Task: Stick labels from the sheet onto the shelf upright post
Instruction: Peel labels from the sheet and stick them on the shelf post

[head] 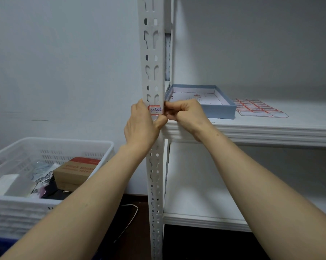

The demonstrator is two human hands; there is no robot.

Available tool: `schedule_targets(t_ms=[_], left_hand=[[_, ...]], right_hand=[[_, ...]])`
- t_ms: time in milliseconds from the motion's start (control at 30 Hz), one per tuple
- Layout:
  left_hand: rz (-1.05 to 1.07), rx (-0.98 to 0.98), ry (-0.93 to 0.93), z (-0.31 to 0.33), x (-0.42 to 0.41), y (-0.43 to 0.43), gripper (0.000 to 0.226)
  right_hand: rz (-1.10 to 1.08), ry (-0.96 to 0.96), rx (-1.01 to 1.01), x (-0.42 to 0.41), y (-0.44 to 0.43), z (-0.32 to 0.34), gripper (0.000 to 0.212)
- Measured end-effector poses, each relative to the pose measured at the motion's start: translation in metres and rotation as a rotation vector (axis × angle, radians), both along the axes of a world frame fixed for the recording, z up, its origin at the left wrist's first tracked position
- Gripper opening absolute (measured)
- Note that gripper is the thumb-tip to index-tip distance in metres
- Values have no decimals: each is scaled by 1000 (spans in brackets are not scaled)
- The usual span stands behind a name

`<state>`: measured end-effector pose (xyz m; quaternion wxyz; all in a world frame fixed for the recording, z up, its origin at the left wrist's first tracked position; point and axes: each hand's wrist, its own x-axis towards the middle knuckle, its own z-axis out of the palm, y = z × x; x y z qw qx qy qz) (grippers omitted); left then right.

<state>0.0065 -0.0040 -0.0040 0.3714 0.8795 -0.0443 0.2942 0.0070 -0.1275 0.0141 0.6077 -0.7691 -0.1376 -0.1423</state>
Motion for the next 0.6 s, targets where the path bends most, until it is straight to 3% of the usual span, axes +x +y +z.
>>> schedule_targets(t_ms=[600], left_hand=[[-76, -186, 10, -2, 5, -1, 32]], right_hand=[[4, 15, -2, 3, -2, 0, 41]])
